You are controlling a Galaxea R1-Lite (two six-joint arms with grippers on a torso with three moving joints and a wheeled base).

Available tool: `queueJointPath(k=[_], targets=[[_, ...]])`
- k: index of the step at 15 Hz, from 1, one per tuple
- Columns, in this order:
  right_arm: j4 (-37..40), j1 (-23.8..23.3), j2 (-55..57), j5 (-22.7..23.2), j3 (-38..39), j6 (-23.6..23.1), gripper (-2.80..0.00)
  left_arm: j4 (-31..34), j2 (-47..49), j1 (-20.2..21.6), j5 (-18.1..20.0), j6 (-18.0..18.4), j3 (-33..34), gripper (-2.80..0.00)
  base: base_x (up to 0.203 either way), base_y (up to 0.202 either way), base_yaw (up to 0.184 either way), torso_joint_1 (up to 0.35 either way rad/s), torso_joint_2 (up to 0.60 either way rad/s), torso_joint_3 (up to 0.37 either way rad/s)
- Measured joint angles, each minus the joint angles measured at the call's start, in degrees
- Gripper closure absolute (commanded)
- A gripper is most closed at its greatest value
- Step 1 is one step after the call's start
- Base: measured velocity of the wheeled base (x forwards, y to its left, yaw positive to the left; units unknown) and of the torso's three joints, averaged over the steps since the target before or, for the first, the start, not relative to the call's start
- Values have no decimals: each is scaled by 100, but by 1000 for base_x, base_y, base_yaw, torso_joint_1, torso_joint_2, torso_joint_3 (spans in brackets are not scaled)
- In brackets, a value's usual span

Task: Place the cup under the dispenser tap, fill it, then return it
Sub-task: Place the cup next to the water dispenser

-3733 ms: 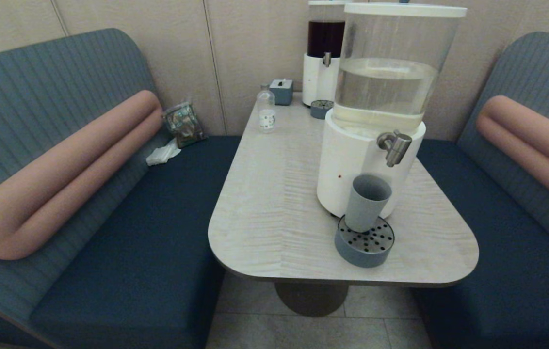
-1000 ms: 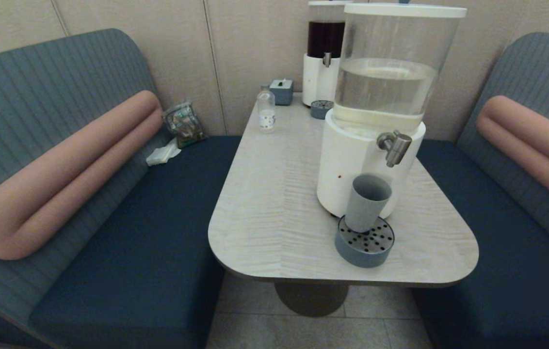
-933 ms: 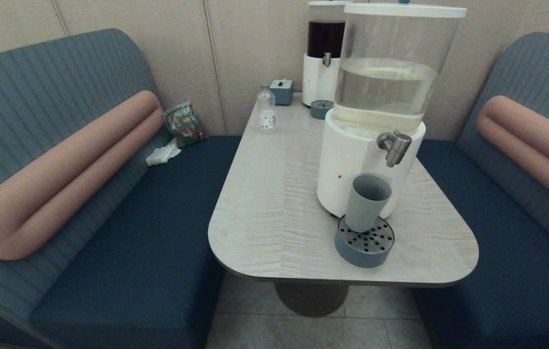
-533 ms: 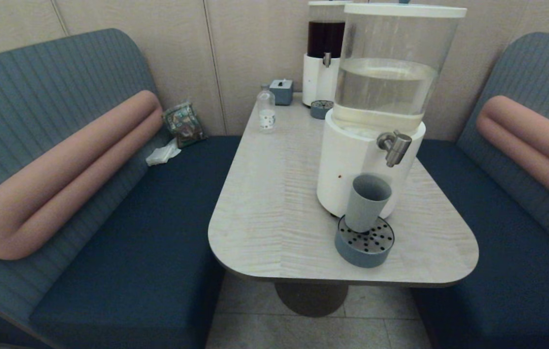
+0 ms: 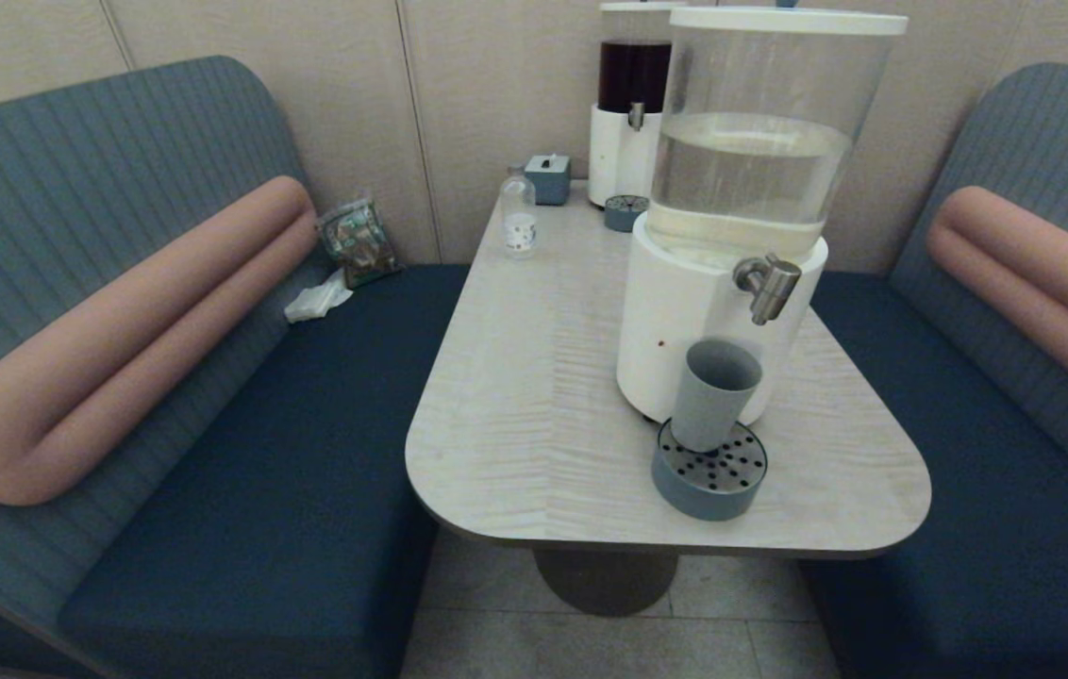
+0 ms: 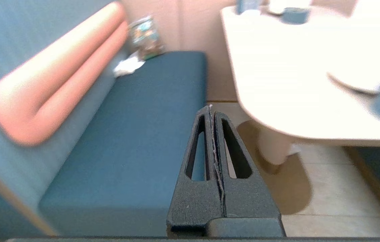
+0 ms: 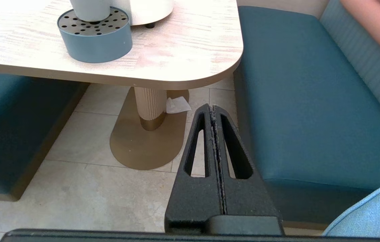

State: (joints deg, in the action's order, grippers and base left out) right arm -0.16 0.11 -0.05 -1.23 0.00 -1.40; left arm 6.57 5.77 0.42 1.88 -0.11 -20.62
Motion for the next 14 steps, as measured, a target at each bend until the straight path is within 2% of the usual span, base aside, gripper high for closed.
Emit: queueJointPath(k=[3, 7, 11, 14], targets=[[2, -1, 0, 2, 0, 1, 0, -92, 1366, -15, 209, -90, -972, 0, 0, 0, 0, 0, 0, 0], [2, 0, 0, 2, 0, 3, 0, -994, 3777, -31, 597, -156, -1724, 0, 0, 0, 0, 0, 0, 0], [0, 0, 0, 2, 0, 2, 0, -2503, 6178, -125, 1210, -129, -1941, 0, 0, 0, 0, 0, 0, 0], [0, 2, 0, 2, 0, 0, 0, -4118, 7800, -308, 1406, -85, -1828, 0, 0, 0, 0, 0, 0, 0]])
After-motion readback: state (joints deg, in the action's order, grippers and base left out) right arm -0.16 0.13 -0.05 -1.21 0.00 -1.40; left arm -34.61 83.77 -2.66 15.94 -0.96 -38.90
